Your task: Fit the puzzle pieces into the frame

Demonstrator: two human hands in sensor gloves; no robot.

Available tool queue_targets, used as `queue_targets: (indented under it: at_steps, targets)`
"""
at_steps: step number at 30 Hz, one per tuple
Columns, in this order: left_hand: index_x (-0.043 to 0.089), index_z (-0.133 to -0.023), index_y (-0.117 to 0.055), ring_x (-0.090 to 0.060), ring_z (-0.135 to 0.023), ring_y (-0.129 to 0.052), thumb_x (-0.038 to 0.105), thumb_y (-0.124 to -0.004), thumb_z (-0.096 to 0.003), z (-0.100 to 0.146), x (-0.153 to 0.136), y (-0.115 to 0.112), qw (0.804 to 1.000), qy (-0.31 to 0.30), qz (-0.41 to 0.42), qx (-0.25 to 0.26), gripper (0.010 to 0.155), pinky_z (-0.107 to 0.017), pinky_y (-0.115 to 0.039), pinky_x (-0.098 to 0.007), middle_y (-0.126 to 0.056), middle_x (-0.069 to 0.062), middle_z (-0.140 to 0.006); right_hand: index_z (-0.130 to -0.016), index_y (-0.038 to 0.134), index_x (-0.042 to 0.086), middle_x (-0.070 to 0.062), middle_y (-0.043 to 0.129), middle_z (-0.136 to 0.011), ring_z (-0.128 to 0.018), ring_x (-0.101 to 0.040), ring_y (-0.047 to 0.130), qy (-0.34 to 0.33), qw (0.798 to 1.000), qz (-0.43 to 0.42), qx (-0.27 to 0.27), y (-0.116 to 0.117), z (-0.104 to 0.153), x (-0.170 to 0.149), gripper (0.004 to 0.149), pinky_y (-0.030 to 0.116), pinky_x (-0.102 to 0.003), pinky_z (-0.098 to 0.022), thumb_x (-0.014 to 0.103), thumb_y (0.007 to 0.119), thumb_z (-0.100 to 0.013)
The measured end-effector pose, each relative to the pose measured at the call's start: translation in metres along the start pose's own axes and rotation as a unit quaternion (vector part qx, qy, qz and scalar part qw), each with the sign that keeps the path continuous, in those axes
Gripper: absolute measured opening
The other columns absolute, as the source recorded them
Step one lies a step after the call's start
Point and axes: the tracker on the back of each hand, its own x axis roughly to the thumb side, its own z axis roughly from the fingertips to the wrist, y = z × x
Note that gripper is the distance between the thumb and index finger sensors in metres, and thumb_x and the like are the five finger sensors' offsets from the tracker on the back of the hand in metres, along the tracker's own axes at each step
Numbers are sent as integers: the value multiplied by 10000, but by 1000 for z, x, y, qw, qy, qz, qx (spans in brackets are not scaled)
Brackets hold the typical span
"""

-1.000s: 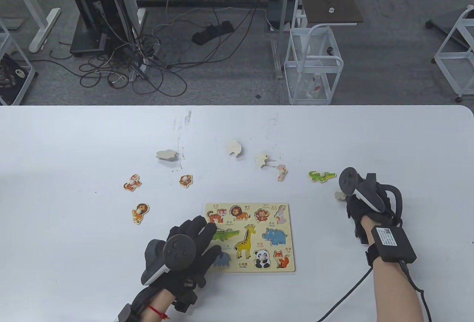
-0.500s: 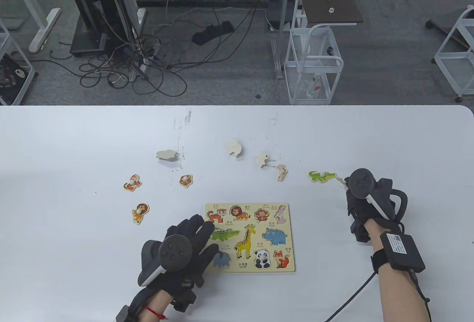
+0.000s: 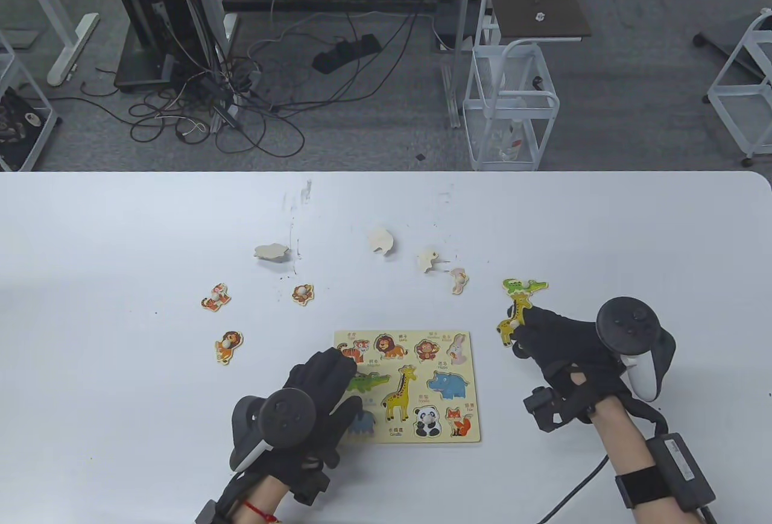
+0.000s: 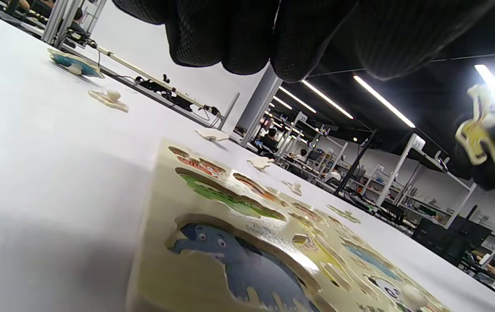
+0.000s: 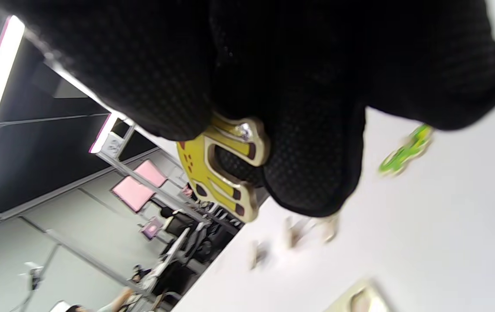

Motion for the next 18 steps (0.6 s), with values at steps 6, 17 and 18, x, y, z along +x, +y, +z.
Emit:
queue_targets:
  at_steps: [6, 17, 18]
  targets:
    - [324, -1010, -721, -306, -1034, -771, 546, -805, -442, 3, 6, 2, 999, -22, -16, 33, 616, -782, -572, -468, -699, -51, -1116, -745, 967, 155, -78, 1060, -602, -353, -276, 1170, -32, 997, -53, 36, 45, 22, 12, 440, 926, -432, -235, 346, 950, -349]
    - [353, -1004, -711, -217, -953, -903, 470, -903, -409, 10, 29, 7, 993, -93, -16, 68, 636, -769, -674, -426, -762, -2, -1077, -705, 997, 150, -77, 1079, -554, -315, -272, 1173, -4, 988, -139, 70, 128, 34, 2, 430, 924, -432, -212, 379, 962, -342]
    - [354, -1004, -711, -212, -944, -912, 466, -907, -409, 11, 32, 8, 992, -97, -23, 73, 637, -768, -682, -423, -766, 0, -1075, -701, 999, 150, -76, 1081, -550, -312, -271, 1174, 0, 988, -138, 75, 132, 35, 1, 430, 924, -432, -210, 382, 963, -341]
